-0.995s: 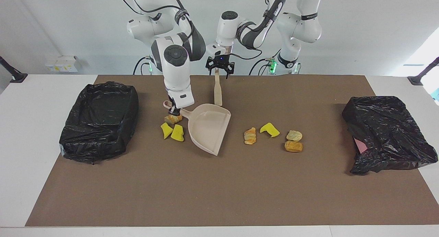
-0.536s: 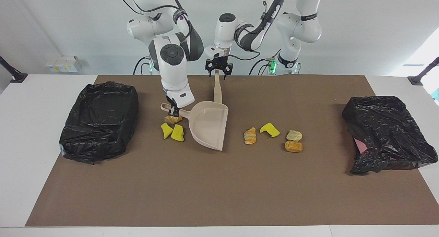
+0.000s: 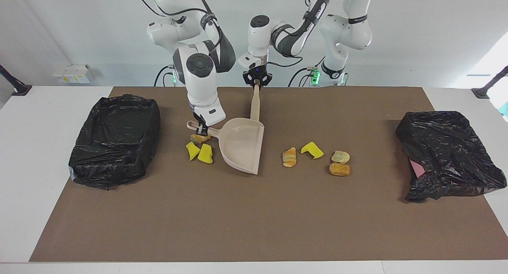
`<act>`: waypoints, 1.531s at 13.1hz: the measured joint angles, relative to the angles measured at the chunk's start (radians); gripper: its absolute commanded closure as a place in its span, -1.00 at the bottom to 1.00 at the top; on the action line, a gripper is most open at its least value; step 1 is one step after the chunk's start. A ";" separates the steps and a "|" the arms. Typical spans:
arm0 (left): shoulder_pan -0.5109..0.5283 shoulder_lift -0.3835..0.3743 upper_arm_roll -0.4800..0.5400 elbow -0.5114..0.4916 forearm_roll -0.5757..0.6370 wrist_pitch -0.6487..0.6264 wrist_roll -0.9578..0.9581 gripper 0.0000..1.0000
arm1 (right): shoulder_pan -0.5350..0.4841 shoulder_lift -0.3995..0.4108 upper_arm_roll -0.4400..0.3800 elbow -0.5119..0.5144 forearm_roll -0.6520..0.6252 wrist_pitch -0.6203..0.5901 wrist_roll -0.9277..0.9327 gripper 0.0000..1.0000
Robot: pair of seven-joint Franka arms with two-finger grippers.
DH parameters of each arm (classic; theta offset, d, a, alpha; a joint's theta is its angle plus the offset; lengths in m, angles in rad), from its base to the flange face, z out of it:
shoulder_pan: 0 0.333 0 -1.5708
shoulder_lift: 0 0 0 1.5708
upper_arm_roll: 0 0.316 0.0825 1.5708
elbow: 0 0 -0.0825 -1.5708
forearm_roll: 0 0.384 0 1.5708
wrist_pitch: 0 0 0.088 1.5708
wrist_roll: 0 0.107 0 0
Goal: Sweep and dump trash in bin
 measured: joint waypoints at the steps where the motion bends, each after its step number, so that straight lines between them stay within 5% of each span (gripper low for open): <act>1: 0.004 -0.026 0.001 0.012 0.000 -0.059 0.000 1.00 | 0.000 0.000 0.000 0.000 0.000 0.000 0.000 1.00; 8: 0.029 -0.078 0.003 0.012 0.000 -0.134 0.001 1.00 | 0.010 -0.001 0.002 -0.006 0.000 0.001 0.000 1.00; 15: 0.031 -0.027 -0.001 -0.072 0.000 0.040 0.014 1.00 | 0.012 -0.001 0.001 -0.009 -0.006 0.001 0.001 1.00; 20: 0.032 0.045 0.001 -0.084 0.000 0.111 0.016 0.53 | -0.010 -0.001 -0.002 -0.007 -0.031 -0.012 0.001 1.00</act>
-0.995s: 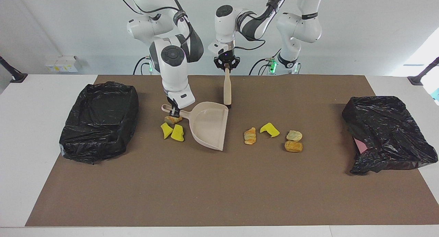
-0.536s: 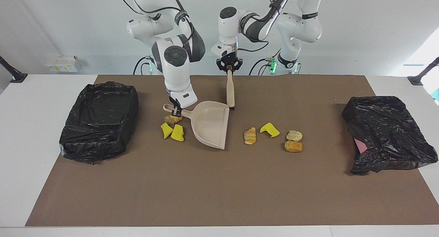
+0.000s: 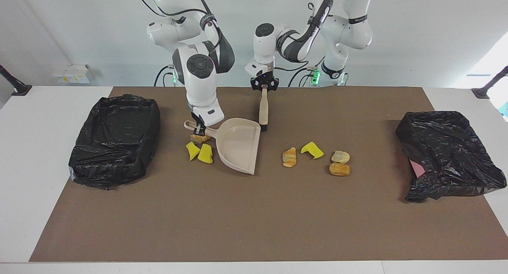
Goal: Sweep and dump trash in bin
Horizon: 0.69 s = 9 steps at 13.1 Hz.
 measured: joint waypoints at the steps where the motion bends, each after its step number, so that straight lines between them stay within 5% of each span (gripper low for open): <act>1: 0.000 0.000 0.000 0.001 0.000 0.000 0.000 0.53 | -0.008 0.000 0.000 0.000 0.000 0.000 0.000 1.00; 9: 0.009 -0.013 0.005 0.023 0.000 -0.003 0.000 0.39 | -0.020 0.000 -0.001 -0.002 0.000 0.000 0.000 1.00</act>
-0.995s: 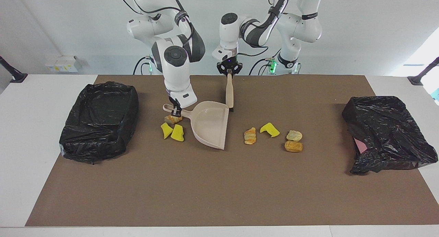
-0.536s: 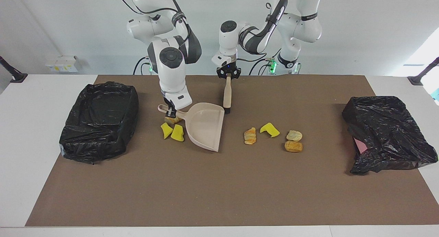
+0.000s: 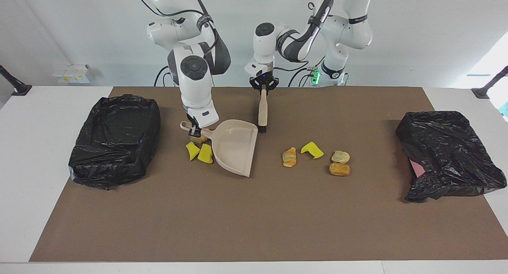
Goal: Sweep and dump trash in bin
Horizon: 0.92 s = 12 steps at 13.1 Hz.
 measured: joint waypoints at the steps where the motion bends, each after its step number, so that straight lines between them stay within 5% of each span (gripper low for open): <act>1: 0.003 -0.002 -0.001 0.003 0.000 -0.001 0.000 0.29 | 0.000 0.000 0.000 0.000 0.000 0.000 0.000 1.00; 3: 0.012 -0.003 -0.001 0.005 0.000 -0.002 0.000 0.29 | 0.000 0.000 0.000 0.000 0.000 0.000 0.000 1.00; 5: 0.018 -0.003 -0.001 0.006 0.000 -0.002 0.000 1.00 | 0.000 0.000 0.000 -0.001 0.000 0.000 0.000 1.00; 12: 0.080 -0.020 0.012 0.070 0.001 -0.154 0.002 1.00 | 0.000 0.000 0.000 -0.001 0.000 0.000 0.000 1.00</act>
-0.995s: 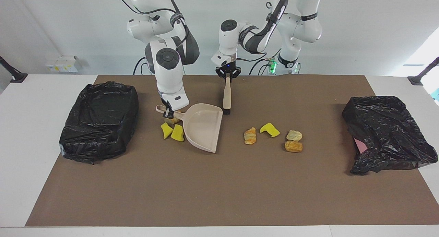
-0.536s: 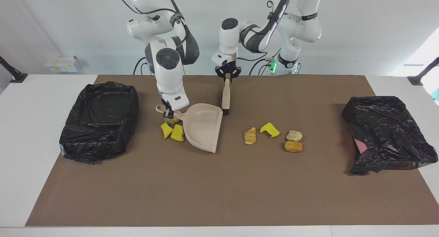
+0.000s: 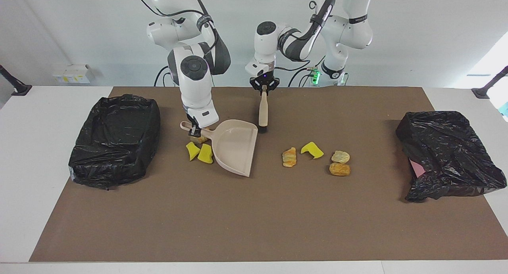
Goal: Sweep and dump trash in bin
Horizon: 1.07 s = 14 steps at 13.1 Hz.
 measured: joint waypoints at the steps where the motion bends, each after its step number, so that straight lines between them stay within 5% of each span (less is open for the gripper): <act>1: 0.020 -0.012 0.001 0.011 0.000 -0.022 0.000 1.00 | 0.000 0.000 0.000 0.000 0.000 0.000 0.000 1.00; 6: 0.231 -0.094 0.006 0.057 0.011 -0.140 0.109 1.00 | 0.021 0.004 0.004 -0.003 0.000 0.027 0.006 1.00; 14: 0.624 -0.062 0.006 0.061 0.113 -0.121 0.415 1.00 | 0.141 0.070 0.010 -0.001 0.102 0.165 0.226 1.00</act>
